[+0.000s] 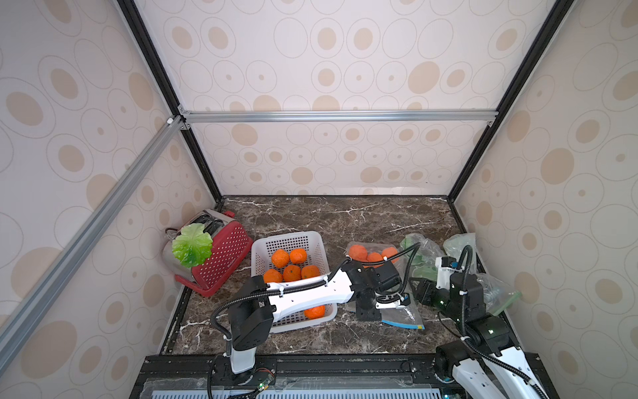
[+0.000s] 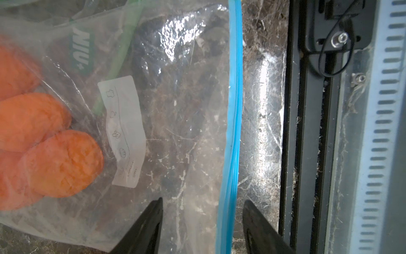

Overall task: Open the zip-top bag and take out the orange
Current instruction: Open the zipper of the food storage bag at the center of the board.

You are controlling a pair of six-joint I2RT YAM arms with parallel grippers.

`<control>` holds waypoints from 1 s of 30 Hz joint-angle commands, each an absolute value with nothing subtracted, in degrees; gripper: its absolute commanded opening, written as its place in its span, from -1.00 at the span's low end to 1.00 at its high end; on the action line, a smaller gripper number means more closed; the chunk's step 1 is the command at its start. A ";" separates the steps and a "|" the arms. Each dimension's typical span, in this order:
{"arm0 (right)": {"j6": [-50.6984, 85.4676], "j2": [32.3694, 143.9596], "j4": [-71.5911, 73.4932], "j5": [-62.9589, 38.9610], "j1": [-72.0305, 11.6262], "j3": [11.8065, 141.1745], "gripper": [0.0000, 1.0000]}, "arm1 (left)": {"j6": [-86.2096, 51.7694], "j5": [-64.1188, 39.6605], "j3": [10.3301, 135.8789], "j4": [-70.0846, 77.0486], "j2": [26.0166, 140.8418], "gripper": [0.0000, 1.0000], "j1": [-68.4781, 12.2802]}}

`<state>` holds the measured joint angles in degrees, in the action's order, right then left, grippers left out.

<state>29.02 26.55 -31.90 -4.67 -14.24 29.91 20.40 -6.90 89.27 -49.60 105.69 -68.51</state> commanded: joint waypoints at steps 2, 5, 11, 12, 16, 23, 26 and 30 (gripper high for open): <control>28.73 26.02 -31.87 -4.44 -14.32 30.15 0.11 | 21.54 -4.79 90.70 -51.20 107.00 0.16 -68.99; 28.77 25.90 -31.88 -4.66 -14.30 30.13 0.12 | 21.18 -3.43 91.14 -51.15 108.20 0.10 -68.99; 28.78 25.62 -31.86 -4.83 -14.28 30.06 0.12 | 20.53 -2.11 91.50 -50.94 109.51 0.01 -68.99; 28.91 25.59 -31.85 -4.93 -14.32 30.02 0.12 | 20.57 -1.98 91.37 -50.81 109.53 -0.01 -69.01; 28.83 25.58 -31.86 -5.01 -14.33 30.10 0.12 | 20.54 -0.97 90.22 -50.66 109.64 -0.07 -69.02; 28.80 25.31 -31.75 -4.83 -14.32 30.10 0.12 | 19.79 -2.16 86.50 -48.92 109.78 -0.18 -69.34; 28.80 25.22 -31.58 -4.85 -14.32 29.97 0.12 | 19.21 -1.84 84.88 -47.64 110.36 -0.20 -69.74; 28.80 25.19 -31.58 -4.75 -14.32 29.98 0.12 | 18.90 -2.02 83.29 -45.78 110.79 -0.21 -70.19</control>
<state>29.04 25.85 -31.75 -4.71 -14.24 29.91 19.31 -2.17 83.94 -47.00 109.89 -69.25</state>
